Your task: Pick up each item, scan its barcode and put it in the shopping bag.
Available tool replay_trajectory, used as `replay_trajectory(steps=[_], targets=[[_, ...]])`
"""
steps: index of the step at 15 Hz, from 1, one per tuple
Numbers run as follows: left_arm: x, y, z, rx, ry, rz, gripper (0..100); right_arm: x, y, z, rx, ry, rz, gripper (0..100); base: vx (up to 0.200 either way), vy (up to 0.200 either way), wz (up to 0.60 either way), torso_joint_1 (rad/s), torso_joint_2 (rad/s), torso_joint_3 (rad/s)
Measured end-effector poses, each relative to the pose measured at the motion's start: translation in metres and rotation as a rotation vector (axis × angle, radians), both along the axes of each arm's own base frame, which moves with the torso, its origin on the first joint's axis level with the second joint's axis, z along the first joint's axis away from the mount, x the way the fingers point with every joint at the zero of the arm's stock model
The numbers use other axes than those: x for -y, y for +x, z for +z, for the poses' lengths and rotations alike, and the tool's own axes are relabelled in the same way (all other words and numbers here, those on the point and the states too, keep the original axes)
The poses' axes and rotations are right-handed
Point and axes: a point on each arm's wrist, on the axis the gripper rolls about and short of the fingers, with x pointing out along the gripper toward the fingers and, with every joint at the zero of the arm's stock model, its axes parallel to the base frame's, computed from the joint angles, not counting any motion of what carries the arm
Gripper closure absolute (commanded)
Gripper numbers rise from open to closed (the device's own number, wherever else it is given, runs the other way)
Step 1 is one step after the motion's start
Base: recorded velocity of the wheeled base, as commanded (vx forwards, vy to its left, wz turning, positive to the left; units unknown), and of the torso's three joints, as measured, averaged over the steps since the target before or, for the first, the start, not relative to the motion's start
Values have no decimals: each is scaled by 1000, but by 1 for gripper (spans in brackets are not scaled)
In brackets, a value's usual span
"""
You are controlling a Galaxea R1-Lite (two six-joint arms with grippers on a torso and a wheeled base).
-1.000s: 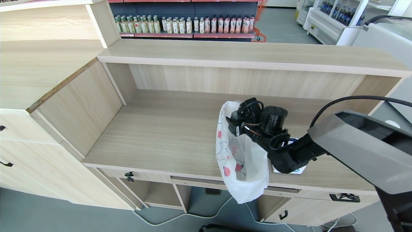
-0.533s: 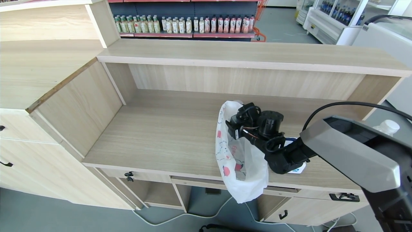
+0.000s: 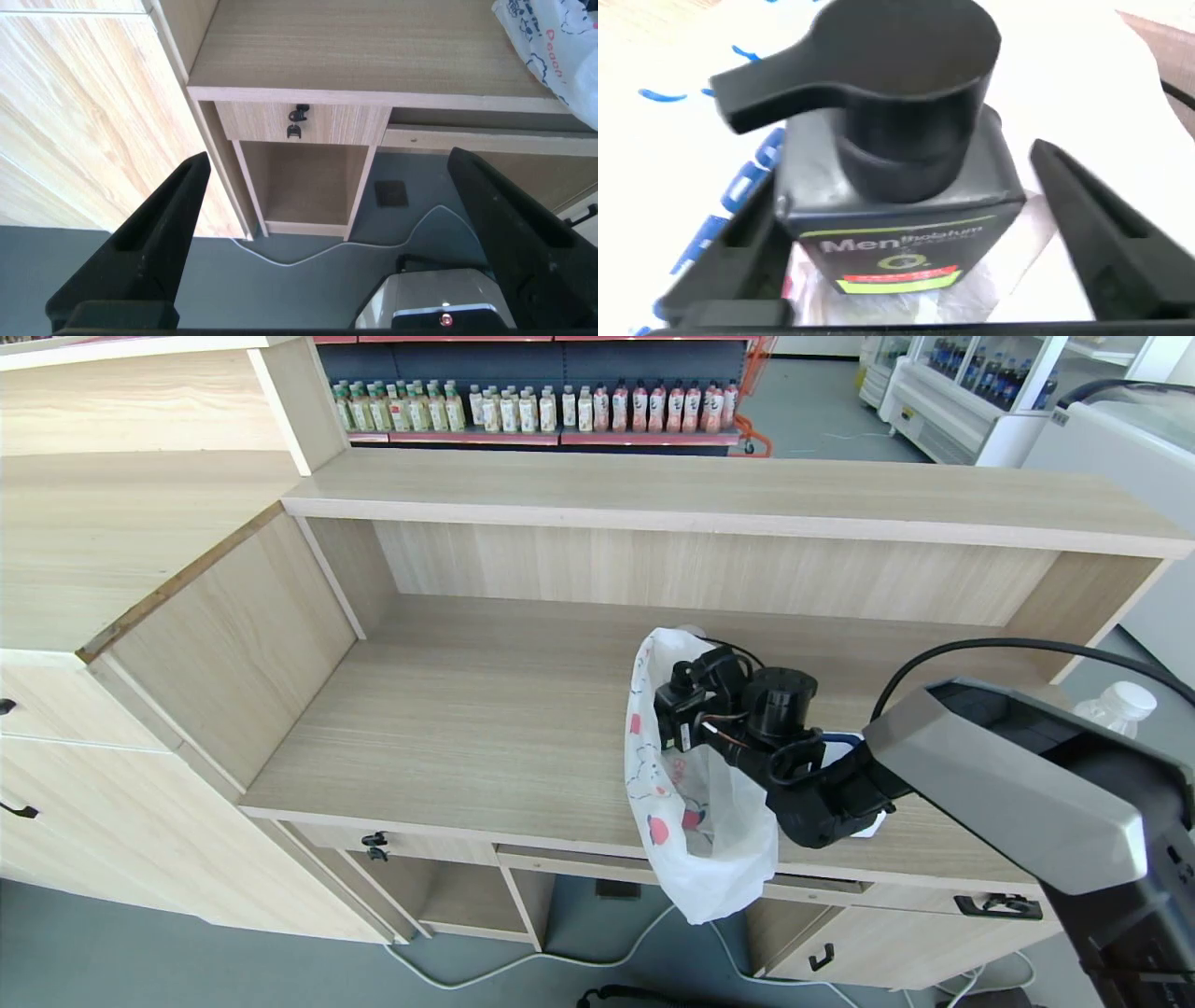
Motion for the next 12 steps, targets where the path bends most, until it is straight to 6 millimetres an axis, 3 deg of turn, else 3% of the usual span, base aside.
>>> replay_trajectory(steps=[5, 9, 12], targets=[[0, 0, 0, 0, 1, 0, 0, 2, 4, 16, 36, 38, 9, 0, 0, 0, 0, 0, 0, 0], [0, 0, 0, 0, 1, 0, 0, 7, 4, 51, 82, 69, 33, 0, 0, 0, 0, 0, 0, 0], [0, 0, 0, 0, -4, 0, 0, 7, -6, 81, 53, 137, 52, 0, 0, 0, 0, 0, 0, 0]])
